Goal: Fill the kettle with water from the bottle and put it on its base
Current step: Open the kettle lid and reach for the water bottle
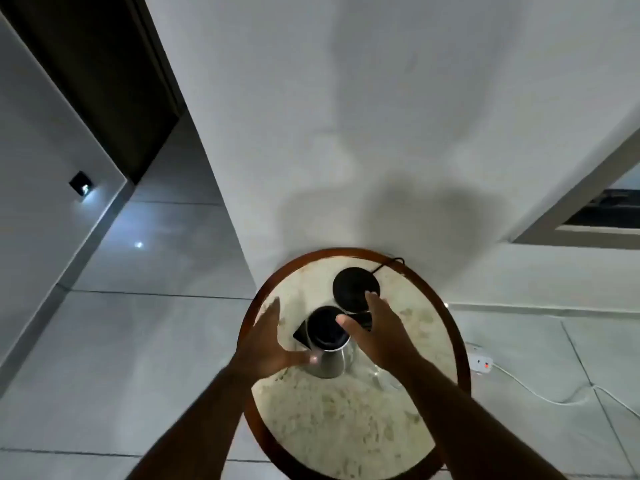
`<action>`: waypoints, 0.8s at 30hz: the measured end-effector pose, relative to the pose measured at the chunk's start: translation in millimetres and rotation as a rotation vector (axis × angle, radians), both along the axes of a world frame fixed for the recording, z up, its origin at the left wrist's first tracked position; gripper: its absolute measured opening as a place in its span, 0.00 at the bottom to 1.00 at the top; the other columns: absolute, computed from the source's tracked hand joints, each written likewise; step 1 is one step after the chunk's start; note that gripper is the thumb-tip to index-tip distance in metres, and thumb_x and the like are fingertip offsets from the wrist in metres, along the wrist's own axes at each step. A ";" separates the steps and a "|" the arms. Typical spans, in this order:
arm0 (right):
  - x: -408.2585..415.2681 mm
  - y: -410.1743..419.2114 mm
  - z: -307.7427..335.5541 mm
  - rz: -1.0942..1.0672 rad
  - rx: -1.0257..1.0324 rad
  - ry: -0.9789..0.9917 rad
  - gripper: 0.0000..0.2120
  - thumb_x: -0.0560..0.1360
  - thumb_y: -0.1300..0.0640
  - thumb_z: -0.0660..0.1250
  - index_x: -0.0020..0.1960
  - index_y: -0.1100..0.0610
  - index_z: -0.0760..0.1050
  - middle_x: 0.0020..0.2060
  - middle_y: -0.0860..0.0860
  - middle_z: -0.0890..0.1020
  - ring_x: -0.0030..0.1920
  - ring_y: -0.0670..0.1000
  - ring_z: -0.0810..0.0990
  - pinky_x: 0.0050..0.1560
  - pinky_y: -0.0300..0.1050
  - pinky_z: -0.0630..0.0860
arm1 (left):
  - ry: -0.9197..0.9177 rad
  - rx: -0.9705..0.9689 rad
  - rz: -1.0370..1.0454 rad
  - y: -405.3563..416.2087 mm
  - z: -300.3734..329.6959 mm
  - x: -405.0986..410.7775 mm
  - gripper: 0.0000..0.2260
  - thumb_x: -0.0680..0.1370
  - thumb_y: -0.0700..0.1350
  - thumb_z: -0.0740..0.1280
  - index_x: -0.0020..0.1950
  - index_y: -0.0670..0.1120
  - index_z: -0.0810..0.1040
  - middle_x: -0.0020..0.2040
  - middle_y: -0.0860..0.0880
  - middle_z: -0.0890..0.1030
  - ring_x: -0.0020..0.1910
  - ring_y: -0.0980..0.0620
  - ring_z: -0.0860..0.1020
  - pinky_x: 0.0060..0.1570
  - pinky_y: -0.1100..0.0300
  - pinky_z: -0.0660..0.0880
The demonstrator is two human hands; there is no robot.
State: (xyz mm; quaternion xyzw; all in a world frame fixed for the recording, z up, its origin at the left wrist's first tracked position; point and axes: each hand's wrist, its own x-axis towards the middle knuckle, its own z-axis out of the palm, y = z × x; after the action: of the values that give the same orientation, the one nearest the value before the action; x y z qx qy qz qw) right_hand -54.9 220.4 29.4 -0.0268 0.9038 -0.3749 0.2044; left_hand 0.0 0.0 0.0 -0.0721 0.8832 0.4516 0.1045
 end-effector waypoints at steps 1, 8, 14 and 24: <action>-2.3 -4.5 -14.6 -0.003 0.012 -0.036 0.46 0.68 0.30 0.62 0.76 0.54 0.52 0.77 0.55 0.57 0.76 0.54 0.52 0.73 0.53 0.56 | -0.026 0.016 -0.019 4.9 -11.0 -2.5 0.58 0.53 0.71 0.77 0.77 0.63 0.51 0.78 0.62 0.56 0.77 0.56 0.55 0.74 0.51 0.60; -23.3 -23.7 -87.1 0.096 0.333 0.072 0.46 0.66 0.25 0.58 0.72 0.56 0.60 0.75 0.56 0.61 0.75 0.62 0.49 0.72 0.63 0.52 | -0.146 0.034 -0.045 25.6 -102.3 -30.0 0.52 0.58 0.65 0.78 0.75 0.64 0.53 0.74 0.61 0.65 0.71 0.65 0.63 0.67 0.72 0.60; -31.0 -25.6 -102.8 0.151 0.457 0.157 0.38 0.67 0.31 0.62 0.66 0.57 0.67 0.67 0.57 0.71 0.71 0.65 0.60 0.71 0.62 0.57 | -0.087 0.098 0.012 26.8 -105.9 -33.9 0.44 0.56 0.66 0.78 0.60 0.83 0.52 0.54 0.88 0.63 0.54 0.89 0.59 0.43 0.90 0.55; -76.6 26.4 -57.2 0.302 -0.214 -0.325 0.10 0.72 0.48 0.70 0.50 0.50 0.82 0.44 0.50 0.85 0.46 0.48 0.83 0.43 0.33 0.76 | -0.060 0.155 0.004 28.9 -109.2 -34.0 0.44 0.55 0.65 0.80 0.67 0.68 0.65 0.60 0.71 0.76 0.59 0.71 0.74 0.50 0.73 0.74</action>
State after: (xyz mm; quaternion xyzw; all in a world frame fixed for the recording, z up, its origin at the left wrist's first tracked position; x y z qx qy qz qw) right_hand -131.5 246.9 -27.8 -0.1225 0.7998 -0.4331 0.3970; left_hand -34.0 28.9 -109.2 -0.0789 0.8418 0.5165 0.1354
